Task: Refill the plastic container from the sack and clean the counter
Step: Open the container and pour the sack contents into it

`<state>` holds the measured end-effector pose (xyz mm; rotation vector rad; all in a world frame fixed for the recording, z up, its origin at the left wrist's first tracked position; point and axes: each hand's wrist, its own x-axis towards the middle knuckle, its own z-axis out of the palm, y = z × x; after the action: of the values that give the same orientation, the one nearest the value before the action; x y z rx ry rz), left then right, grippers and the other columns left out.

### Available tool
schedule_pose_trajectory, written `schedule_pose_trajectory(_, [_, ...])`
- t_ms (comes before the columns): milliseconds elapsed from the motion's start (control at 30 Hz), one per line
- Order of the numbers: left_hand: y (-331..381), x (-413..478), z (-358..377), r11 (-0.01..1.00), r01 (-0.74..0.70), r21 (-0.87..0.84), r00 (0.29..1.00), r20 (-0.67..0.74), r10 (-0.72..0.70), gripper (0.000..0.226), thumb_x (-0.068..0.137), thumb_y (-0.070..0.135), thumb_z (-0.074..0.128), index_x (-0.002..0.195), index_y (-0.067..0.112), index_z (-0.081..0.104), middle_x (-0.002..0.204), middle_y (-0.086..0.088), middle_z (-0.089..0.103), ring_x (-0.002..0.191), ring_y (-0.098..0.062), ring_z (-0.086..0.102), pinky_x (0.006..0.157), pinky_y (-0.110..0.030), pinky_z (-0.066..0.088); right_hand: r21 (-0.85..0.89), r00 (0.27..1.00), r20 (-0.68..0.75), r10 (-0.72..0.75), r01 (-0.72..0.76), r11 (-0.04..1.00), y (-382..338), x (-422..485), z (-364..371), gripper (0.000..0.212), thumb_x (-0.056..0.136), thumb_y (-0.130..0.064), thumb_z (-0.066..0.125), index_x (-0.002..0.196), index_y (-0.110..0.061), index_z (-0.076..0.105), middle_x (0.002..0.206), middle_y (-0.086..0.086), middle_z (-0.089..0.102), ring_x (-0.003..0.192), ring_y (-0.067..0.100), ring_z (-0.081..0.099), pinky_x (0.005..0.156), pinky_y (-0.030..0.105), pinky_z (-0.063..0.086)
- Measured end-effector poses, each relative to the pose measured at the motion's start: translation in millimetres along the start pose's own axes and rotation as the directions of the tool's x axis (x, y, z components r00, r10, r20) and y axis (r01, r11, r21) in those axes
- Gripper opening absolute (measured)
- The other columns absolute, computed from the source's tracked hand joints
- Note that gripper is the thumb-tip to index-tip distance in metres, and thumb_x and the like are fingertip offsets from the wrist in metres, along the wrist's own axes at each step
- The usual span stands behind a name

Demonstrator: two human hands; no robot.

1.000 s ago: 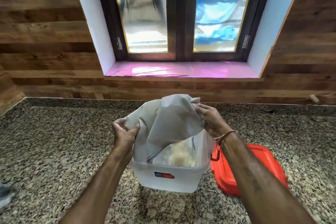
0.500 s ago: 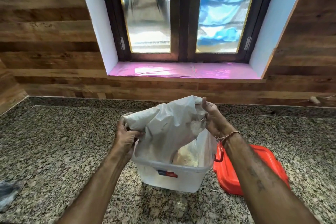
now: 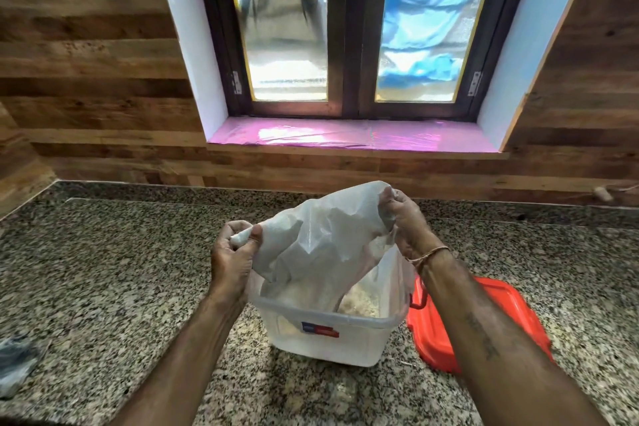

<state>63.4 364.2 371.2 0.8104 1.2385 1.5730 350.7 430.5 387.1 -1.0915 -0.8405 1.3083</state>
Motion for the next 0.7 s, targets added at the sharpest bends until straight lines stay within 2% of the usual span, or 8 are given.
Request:
schedule_pose_trajectory(67, [1.2, -2.4, -1.9, 0.998, -0.059, 0.024, 0.998, -0.013, 0.060, 0.011, 0.089, 0.018, 0.075, 0.098, 0.017, 0.069, 0.097, -0.008, 0.071, 0.082, -0.021, 0.068, 0.057, -0.031, 0.060, -0.010, 0.999, 0.046, -0.026, 0.026, 1.000, -2.1, -3.4, -5.5, 0.027, 0.104, -0.023, 0.055, 0.077, -0.020, 0.055, 0.053, -0.013, 0.050, 0.046, 0.002, 0.037, 0.041, 0.016, 0.032])
schedule_pose_trajectory(233, [1.9, -5.5, -3.9, 0.996, -0.088, 0.000, 0.993, -0.080, 0.088, 0.004, 0.092, 0.012, 0.072, 0.094, 0.015, 0.073, 0.094, -0.004, 0.074, 0.079, -0.013, 0.071, 0.058, -0.025, 0.059, -0.116, 0.991, 0.132, 0.013, 0.002, 0.993, -3.5, -2.2, -23.2, 0.033, 0.098, 0.002, 0.050, 0.078, -0.022, 0.059, 0.062, -0.008, 0.057, 0.046, 0.004, 0.050, 0.040, 0.018, 0.040])
schedule_pose_trajectory(400, [10.0, -7.3, -3.5, 0.987, -0.158, 0.027, 0.985, -0.068, 0.160, 0.009, 0.095, 0.007, 0.068, 0.090, 0.013, 0.070, 0.083, 0.004, 0.072, 0.069, -0.004, 0.067, 0.056, -0.024, 0.058, -0.190, 0.980, 0.196, 0.026, 0.012, 0.982, -13.8, 0.7, -31.6, 0.038, 0.096, 0.012, 0.048, 0.097, -0.023, 0.064, 0.069, -0.007, 0.067, 0.054, 0.008, 0.059, 0.046, 0.026, 0.052])
schedule_pose_trajectory(467, [15.6, -5.8, -4.6, 0.984, -0.176, 0.041, 0.983, -0.044, 0.177, 0.010, 0.095, 0.004, 0.067, 0.089, 0.012, 0.069, 0.079, 0.003, 0.070, 0.065, -0.003, 0.065, 0.054, -0.021, 0.055, -0.193, 0.967, 0.255, 0.012, 0.039, 0.981, -16.4, 4.0, -35.8, 0.027, 0.099, 0.001, 0.056, 0.103, -0.025, 0.065, 0.073, -0.006, 0.070, 0.059, 0.011, 0.064, 0.052, 0.032, 0.055])
schedule_pose_trajectory(500, [16.4, -4.5, -4.2, 0.983, -0.181, 0.042, 0.983, -0.036, 0.183, 0.012, 0.095, 0.003, 0.067, 0.088, 0.012, 0.068, 0.078, 0.003, 0.069, 0.064, -0.002, 0.064, 0.054, -0.020, 0.054, -0.180, 0.955, 0.297, 0.010, 0.046, 0.983, -18.9, 4.7, -38.5, 0.017, 0.099, -0.013, 0.062, 0.110, -0.025, 0.065, 0.077, -0.004, 0.071, 0.061, 0.013, 0.066, 0.055, 0.035, 0.056])
schedule_pose_trajectory(567, [18.0, -9.8, -9.2, 0.978, -0.204, 0.049, 0.977, -0.055, 0.207, 0.017, 0.094, -0.001, 0.066, 0.085, 0.013, 0.068, 0.077, 0.004, 0.068, 0.065, -0.001, 0.063, 0.055, -0.018, 0.053, -0.157, 0.924, 0.375, 0.078, -0.020, 0.987, -24.5, 2.8, -39.3, 0.042, 0.088, -0.045, 0.063, 0.128, -0.030, 0.060, 0.090, -0.002, 0.073, 0.069, 0.017, 0.071, 0.059, 0.040, 0.057])
schedule_pose_trajectory(633, [17.4, -11.2, -9.6, 0.974, -0.215, 0.066, 0.976, -0.016, 0.216, 0.019, 0.093, -0.003, 0.066, 0.084, 0.013, 0.068, 0.079, 0.003, 0.069, 0.067, -0.003, 0.064, 0.057, -0.019, 0.054, -0.244, 0.916, 0.369, 0.160, -0.070, 0.967, -31.1, 4.1, -38.0, 0.063, 0.077, -0.069, 0.061, 0.133, -0.040, 0.059, 0.100, -0.006, 0.075, 0.084, 0.017, 0.072, 0.071, 0.042, 0.055])
schedule_pose_trajectory(700, [16.9, -13.0, -9.5, 0.970, -0.226, 0.092, 0.974, 0.037, 0.223, 0.019, 0.093, -0.004, 0.066, 0.083, 0.012, 0.069, 0.080, 0.000, 0.070, 0.069, -0.006, 0.065, 0.057, -0.022, 0.055, -0.396, 0.900, 0.390, 0.195, -0.026, 0.918, -32.7, 5.2, -34.6, 0.073, 0.066, -0.079, 0.071, 0.132, -0.047, 0.059, 0.120, -0.005, 0.070, 0.104, 0.019, 0.068, 0.088, 0.048, 0.052])
